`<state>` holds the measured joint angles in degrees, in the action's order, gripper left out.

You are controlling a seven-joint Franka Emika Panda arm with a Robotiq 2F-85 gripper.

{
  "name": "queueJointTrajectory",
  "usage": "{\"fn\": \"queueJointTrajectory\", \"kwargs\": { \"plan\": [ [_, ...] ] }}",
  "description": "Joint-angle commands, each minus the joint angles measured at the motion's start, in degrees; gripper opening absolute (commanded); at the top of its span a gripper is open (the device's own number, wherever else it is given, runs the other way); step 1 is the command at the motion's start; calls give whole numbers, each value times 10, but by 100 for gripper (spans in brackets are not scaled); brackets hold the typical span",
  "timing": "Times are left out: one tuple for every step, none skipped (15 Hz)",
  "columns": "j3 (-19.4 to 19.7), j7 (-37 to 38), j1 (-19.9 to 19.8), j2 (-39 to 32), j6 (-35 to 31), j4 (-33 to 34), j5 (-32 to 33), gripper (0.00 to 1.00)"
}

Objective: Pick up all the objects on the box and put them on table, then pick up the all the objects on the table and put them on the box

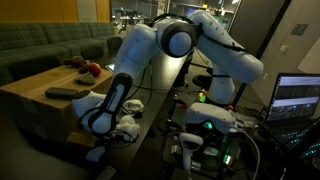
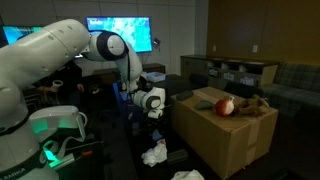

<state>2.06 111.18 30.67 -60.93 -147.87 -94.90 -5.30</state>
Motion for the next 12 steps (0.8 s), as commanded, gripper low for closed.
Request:
{"fn": "queueJointTrajectory", "kwargs": {
  "plan": [
    [-11,-4,-15,1,8,8,6,53],
    [-11,-5,-17,5,11,6,7,41],
    [-11,-4,-17,8,14,6,7,34],
    [-10,-4,-16,12,17,4,8,29],
    [-9,-3,-15,15,19,3,10,28],
    [-8,-2,-14,17,20,1,11,25],
    [-8,-2,-13,21,23,-1,11,23],
    [-8,-2,-13,23,23,-3,12,23],
    [-8,-1,-11,25,25,-3,13,20],
    [-7,0,-10,27,27,-4,14,18],
    [-5,0,-8,31,31,-6,16,16],
    [-4,1,-7,34,32,-7,19,13]
  ]
}}
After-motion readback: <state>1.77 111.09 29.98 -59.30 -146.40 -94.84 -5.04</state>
